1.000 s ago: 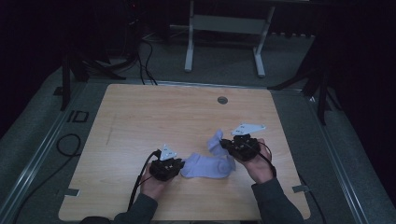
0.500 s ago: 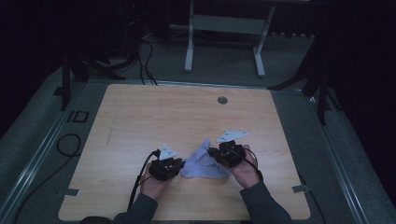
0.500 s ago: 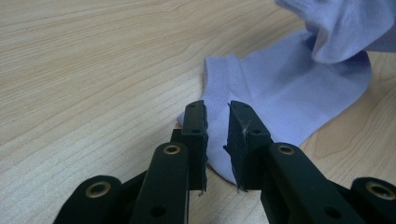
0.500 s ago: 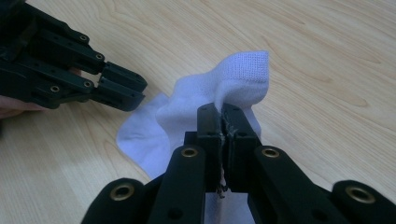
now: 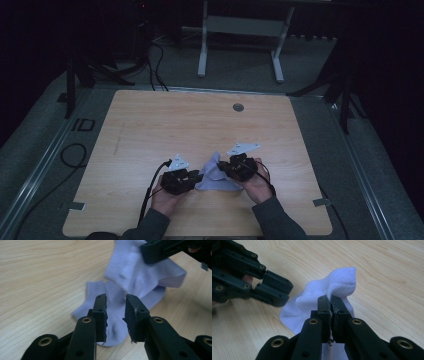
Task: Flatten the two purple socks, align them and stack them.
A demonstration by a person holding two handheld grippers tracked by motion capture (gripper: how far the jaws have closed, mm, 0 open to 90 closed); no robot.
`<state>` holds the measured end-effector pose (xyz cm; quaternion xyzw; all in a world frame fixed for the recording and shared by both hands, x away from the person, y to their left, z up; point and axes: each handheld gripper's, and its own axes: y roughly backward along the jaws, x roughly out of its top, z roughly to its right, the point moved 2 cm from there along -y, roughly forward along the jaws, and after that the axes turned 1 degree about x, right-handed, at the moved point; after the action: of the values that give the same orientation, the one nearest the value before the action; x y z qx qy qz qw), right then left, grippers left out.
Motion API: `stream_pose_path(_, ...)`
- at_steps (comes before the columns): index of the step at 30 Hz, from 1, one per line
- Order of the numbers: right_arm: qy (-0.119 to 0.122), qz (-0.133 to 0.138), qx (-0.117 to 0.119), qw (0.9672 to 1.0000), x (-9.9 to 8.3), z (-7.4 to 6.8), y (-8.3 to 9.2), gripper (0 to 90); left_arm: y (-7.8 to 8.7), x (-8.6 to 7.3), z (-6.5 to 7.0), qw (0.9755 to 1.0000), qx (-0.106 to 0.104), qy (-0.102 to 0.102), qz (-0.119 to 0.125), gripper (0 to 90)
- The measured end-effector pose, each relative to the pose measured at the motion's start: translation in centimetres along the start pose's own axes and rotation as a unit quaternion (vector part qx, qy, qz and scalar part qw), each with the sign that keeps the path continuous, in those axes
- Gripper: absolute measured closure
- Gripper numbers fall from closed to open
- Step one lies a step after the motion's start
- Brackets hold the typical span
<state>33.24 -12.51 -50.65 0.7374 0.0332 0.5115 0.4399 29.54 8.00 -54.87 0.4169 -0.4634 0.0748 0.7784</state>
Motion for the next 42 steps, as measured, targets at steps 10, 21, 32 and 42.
stream_pose_path(10,-0.001,0.006,0.007,1.0000,-0.1,-0.1,-0.3,86.7,-1.3,0.0,0.5,0.9997,-0.013,-0.002,-0.021,62.2)
stream_pose_path(21,0.010,-0.005,0.017,0.9998,-0.2,-0.5,-0.6,85.9,-1.8,0.3,0.6,0.9997,-0.009,0.003,-0.024,86.9)
stream_pose_path(32,-0.003,0.033,0.008,0.9994,-0.5,0.7,2.3,67.6,-1.2,0.6,0.3,0.9999,-0.001,0.008,-0.015,88.6)
stream_pose_path(42,-0.041,-0.040,-0.060,0.9966,-4.8,3.4,2.0,68.7,-1.2,0.5,0.3,0.9998,0.001,0.010,-0.017,88.6)
